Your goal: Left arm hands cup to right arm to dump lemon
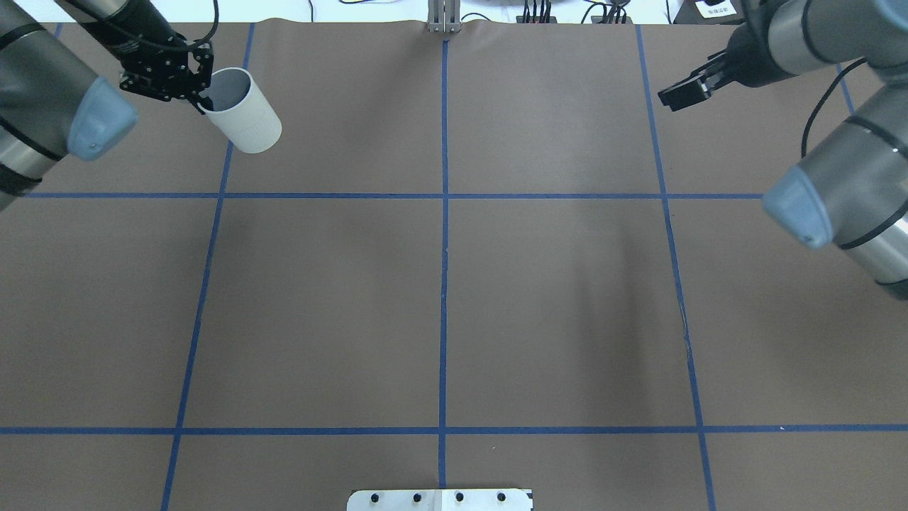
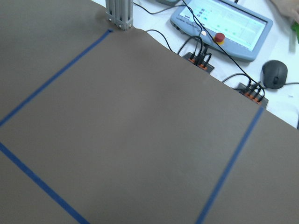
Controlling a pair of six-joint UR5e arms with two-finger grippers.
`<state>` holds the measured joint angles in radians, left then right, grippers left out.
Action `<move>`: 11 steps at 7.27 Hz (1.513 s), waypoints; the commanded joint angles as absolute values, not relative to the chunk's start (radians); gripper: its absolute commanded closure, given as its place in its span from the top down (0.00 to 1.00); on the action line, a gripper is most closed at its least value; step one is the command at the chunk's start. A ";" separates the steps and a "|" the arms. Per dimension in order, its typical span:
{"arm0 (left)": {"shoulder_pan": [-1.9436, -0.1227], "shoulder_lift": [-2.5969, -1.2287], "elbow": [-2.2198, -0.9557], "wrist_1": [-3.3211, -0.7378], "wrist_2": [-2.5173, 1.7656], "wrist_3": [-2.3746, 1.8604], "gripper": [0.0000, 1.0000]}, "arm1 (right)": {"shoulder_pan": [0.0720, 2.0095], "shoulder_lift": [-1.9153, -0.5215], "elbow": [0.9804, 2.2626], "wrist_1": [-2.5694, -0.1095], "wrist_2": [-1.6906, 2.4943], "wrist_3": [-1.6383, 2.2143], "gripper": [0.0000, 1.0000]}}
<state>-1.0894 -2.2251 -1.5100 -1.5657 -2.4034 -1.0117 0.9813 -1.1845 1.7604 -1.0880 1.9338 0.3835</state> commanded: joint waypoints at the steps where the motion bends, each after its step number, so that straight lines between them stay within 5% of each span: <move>1: -1.039 -2.319 -1.465 -1.616 -2.404 -1.037 0.00 | 0.801 -1.171 1.759 -0.878 1.723 0.541 0.99; 6: -0.968 -2.448 -1.345 -1.819 -2.411 -1.042 0.00 | 0.553 -1.091 1.764 -0.723 1.493 0.546 0.99; 11: -0.896 -2.471 -1.353 -1.812 -2.413 -1.057 0.00 | 0.505 -1.085 1.758 -0.732 1.398 0.526 0.99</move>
